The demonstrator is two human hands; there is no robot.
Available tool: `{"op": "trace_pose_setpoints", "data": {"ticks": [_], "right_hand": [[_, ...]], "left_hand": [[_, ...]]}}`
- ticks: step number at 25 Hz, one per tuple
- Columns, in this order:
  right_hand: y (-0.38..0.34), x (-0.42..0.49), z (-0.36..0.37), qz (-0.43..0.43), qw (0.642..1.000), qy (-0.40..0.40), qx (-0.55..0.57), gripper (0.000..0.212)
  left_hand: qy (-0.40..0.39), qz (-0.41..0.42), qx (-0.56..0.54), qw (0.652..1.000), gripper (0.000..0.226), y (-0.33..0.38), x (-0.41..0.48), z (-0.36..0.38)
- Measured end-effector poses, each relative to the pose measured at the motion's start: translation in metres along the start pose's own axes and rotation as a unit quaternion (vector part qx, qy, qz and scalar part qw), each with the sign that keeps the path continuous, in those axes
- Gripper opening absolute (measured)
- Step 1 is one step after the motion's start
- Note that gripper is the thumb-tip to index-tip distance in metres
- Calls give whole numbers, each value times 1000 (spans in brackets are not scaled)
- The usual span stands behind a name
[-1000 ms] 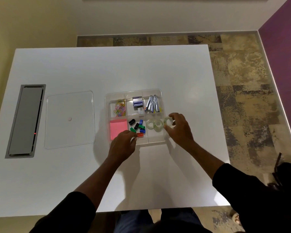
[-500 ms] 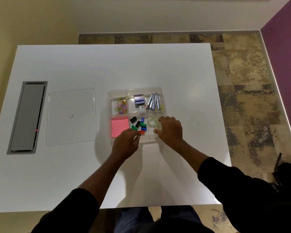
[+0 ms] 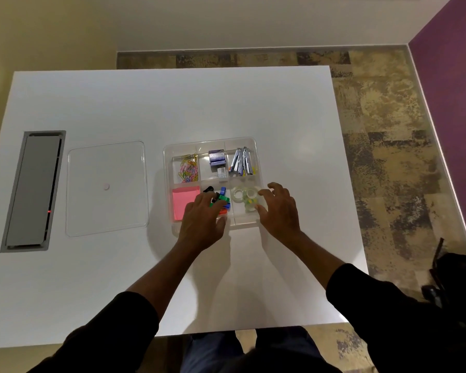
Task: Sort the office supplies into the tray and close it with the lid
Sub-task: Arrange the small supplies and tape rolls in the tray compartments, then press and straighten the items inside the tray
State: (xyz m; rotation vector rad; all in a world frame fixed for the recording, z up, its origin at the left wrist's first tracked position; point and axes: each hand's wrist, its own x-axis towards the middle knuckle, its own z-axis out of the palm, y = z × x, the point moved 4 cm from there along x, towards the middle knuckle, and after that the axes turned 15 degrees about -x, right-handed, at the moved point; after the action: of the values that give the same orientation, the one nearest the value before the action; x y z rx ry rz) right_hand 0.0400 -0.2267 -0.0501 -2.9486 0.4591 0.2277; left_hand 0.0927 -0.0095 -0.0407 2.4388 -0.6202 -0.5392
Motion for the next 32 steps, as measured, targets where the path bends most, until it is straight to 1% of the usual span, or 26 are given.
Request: {"op": "trace_pose_setpoints", "data": {"ticks": [2,4,8,10,15,18,21,24,27,29,32], "right_hand": [[3,-5,4,1,1000,-11,12,42],[4,-8,9,0,999,-24,21,50],[2,-16,16,-2,999,-34,19,68],[2,-21,18,-11,1000,-22,8,67],[6,-27,23,-12,1000,-18,3,53],[7,-27,25,-23,1000,-17,-9,57],[9,-25,28,-31,999,-18,-25,60],[11,-24,30,-30,999,-23,-39,63],[11,-24,31,-29,998,-22,-46,66],[9,-23,31,-31,998,-19,-58,69],[6,-17,31,-32,996,-28,-79,80]], "left_hand": [[-29,20,49,998,58,2,11,6],[-63,30,91,993,66,1,24,14],[-101,36,130,986,83,0,45,23],[-116,40,154,980,95,1,53,26],[-149,9,208,967,118,2,69,27],[-167,16,256,952,125,10,77,24],[-161,33,301,939,132,19,83,19],[-161,29,302,939,146,19,86,19],[-160,27,278,947,152,14,86,21],[-158,30,266,951,152,11,82,21],[-152,42,264,952,148,6,77,20]]}}
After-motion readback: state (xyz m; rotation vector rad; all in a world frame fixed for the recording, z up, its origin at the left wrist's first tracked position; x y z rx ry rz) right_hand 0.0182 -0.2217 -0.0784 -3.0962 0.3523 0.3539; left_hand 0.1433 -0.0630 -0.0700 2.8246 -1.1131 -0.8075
